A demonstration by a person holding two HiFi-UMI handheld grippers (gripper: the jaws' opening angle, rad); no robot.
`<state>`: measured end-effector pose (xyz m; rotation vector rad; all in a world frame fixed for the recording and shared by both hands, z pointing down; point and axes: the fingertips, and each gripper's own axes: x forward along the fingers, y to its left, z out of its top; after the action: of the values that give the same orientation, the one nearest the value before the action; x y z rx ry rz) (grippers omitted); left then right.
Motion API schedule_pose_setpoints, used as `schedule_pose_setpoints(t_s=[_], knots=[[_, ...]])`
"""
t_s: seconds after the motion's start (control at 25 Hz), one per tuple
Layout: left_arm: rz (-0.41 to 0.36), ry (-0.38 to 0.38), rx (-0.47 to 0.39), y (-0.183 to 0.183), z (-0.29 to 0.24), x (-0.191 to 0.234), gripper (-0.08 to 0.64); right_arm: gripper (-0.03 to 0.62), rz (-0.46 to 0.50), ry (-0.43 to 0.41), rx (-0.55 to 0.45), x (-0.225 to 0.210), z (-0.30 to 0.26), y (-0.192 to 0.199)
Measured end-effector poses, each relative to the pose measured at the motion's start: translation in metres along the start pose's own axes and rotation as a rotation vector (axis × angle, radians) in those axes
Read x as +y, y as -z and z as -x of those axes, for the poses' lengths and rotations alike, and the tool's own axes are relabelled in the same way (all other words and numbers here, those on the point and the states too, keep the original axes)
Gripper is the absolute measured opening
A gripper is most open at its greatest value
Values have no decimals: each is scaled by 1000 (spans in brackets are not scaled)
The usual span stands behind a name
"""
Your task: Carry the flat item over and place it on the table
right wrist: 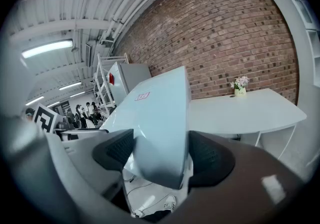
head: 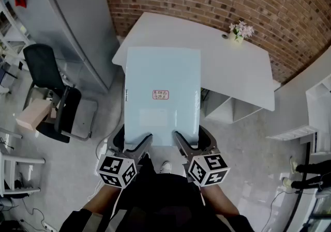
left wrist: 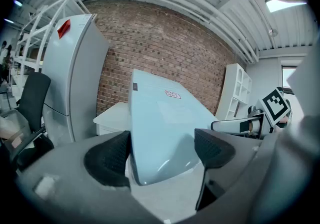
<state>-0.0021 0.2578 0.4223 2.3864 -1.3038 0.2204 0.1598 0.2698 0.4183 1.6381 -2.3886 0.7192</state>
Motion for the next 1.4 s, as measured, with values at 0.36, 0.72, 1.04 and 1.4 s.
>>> schedule_pose_setpoints(t_s=[0.36, 0.72, 1.04, 1.4], knots=[[6, -18, 0, 2, 1, 8, 420, 348, 1, -17, 6, 3, -9, 1], [8, -20, -1, 0, 0, 11, 420, 345, 2, -21, 3, 4, -12, -1], [5, -8, -8, -7, -6, 12, 420, 353, -7, -21, -9, 2, -15, -7], [6, -8, -5, -19, -15, 26, 420, 354, -19, -20, -16, 4, -32, -18]])
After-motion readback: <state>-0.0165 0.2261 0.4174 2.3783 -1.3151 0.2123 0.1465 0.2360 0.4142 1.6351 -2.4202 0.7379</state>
